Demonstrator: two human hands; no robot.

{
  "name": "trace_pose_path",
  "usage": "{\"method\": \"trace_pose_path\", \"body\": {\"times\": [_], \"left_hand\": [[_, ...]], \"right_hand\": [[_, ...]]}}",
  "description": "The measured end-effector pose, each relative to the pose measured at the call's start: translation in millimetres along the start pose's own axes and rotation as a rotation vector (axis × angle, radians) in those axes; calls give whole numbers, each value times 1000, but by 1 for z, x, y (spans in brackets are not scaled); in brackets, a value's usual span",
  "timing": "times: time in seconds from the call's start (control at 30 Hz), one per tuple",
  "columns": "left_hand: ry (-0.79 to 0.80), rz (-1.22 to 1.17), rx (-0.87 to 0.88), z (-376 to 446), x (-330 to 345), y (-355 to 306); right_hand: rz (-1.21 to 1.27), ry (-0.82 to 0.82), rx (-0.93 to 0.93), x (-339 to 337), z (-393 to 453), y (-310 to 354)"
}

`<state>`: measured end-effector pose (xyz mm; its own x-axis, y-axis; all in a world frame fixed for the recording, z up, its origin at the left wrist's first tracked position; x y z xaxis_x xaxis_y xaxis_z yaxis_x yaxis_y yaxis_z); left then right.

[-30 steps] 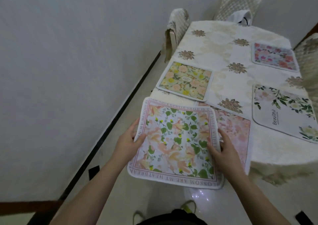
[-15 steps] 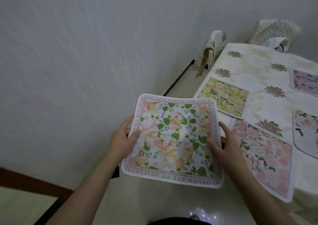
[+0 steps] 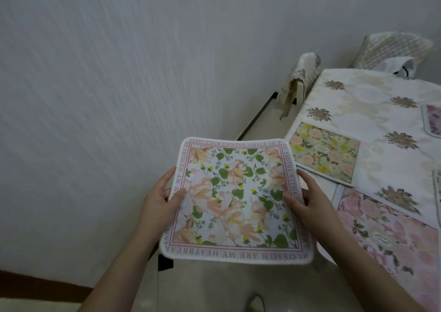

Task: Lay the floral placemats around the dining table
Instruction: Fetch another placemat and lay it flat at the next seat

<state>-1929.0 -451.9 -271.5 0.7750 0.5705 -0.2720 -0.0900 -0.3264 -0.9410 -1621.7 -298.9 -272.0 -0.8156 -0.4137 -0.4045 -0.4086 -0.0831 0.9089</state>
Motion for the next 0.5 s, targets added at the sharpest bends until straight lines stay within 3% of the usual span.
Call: {"method": "trace_pose_path", "body": {"times": [0.33,0.5], "left_hand": [[31,-10,-9,79,51,-49],[7,104,-3,110,53,-64]], "right_hand": [[-11,-18,-1,-37,100,-3],[-17,-5,-41,-39,136,10]]}}
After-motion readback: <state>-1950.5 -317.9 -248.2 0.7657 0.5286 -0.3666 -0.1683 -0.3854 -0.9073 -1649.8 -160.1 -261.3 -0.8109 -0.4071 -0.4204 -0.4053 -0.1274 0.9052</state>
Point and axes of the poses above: each hand's wrist, its own z-axis towards the middle knuckle, its own x-axis out of the palm, y = z × x, the point moved 7 cm from there along z, towards the middle knuckle, and after that the axes turned 4 degrees about -x, right-handed, at the moved point
